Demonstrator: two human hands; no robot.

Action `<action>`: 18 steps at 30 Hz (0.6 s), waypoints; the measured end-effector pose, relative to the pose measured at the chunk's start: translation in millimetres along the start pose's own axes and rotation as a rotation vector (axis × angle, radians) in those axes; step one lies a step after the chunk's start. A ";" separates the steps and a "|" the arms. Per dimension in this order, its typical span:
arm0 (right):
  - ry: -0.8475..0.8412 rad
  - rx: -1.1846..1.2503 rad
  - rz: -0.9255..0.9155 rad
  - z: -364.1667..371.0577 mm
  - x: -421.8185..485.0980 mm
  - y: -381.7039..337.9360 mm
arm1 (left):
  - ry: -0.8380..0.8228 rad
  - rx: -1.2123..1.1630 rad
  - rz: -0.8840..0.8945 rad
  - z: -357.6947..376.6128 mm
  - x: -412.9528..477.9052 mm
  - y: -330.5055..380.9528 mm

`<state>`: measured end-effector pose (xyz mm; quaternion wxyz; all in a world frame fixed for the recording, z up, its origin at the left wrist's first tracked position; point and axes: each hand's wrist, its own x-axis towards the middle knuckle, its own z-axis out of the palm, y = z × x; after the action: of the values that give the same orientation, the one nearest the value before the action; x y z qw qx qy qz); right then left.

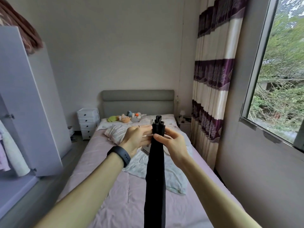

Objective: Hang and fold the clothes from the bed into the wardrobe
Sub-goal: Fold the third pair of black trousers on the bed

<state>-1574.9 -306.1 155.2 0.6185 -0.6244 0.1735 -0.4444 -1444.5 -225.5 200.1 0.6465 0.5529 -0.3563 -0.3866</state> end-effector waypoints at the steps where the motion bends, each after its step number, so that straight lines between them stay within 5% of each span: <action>1: 0.009 -0.024 0.003 -1.5 -1.6 1.0 | -0.022 0.026 -0.018 0.5 1.3 -1.8; 7: 0.140 -0.336 -0.046 -16.4 5.1 8.8 | -0.196 0.263 -0.056 -11.9 11.5 -7.5; 13: 0.109 0.007 0.100 -34.2 11.9 3.1 | 0.340 0.203 0.028 -40.3 40.7 -37.8; 18: -0.014 0.121 0.176 -48.5 21.0 5.3 | 0.112 0.134 -0.213 -47.4 50.1 -55.1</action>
<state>-1599.0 -353.1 149.7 0.6927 -0.5715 0.1962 -0.3938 -1385.9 -254.4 140.8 0.5824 0.6503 -0.2837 -0.3968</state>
